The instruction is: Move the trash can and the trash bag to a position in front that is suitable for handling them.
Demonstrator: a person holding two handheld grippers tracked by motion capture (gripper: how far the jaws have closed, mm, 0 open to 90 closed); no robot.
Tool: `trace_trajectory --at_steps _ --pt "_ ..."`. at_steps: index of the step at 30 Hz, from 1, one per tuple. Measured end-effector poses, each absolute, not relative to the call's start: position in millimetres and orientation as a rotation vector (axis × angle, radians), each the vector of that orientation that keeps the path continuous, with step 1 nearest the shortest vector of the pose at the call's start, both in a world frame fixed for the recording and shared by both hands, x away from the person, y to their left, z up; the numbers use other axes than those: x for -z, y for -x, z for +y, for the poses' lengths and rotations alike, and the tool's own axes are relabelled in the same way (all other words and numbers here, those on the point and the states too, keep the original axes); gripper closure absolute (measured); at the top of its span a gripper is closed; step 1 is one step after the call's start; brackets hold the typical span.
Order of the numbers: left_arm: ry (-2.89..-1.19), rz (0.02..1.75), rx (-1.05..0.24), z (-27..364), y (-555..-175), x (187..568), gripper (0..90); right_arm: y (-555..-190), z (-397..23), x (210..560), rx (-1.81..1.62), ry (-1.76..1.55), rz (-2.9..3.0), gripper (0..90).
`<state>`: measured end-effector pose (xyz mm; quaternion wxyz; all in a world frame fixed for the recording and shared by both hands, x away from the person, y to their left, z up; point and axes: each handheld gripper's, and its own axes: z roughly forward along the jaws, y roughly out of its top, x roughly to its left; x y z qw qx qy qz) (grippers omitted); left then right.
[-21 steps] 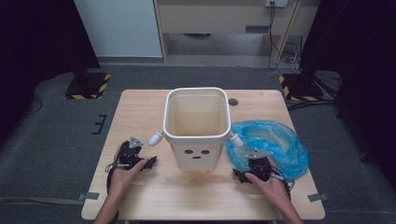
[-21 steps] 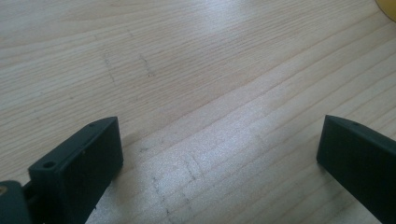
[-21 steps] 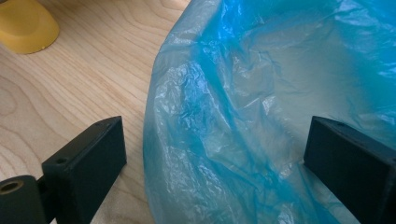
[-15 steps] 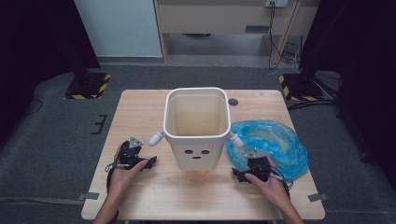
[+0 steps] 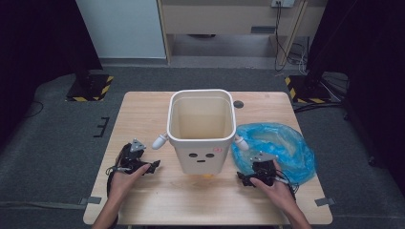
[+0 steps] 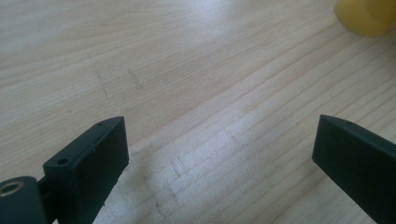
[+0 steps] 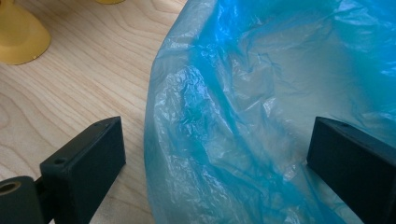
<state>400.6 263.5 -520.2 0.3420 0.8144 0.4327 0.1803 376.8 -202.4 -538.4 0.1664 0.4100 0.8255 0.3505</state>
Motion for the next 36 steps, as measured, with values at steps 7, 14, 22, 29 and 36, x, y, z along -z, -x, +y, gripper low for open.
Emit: trace_trajectory --at_steps 7,14,22,29,36 --pt "-2.123 1.071 -0.482 258.8 -401.8 501.0 2.9 -376.2 -201.4 538.6 -0.988 -1.151 2.377 0.4" --pt "-2.094 1.078 -0.489 264.0 -404.0 498.3 3.0 -376.3 -201.3 538.6 -0.987 -1.152 2.376 0.4" --pt "-2.124 1.045 -0.485 263.7 -409.0 490.7 2.9 -376.2 -201.2 538.5 -0.987 -1.153 2.377 0.3" --pt "-2.098 1.039 -0.504 270.4 -413.6 471.9 2.9 -376.1 -200.7 538.5 -0.984 -1.161 2.371 0.4" --pt "-2.102 1.023 -0.503 275.1 -412.9 465.2 2.8 -375.8 -200.4 538.5 -0.98 -1.172 2.364 0.4"
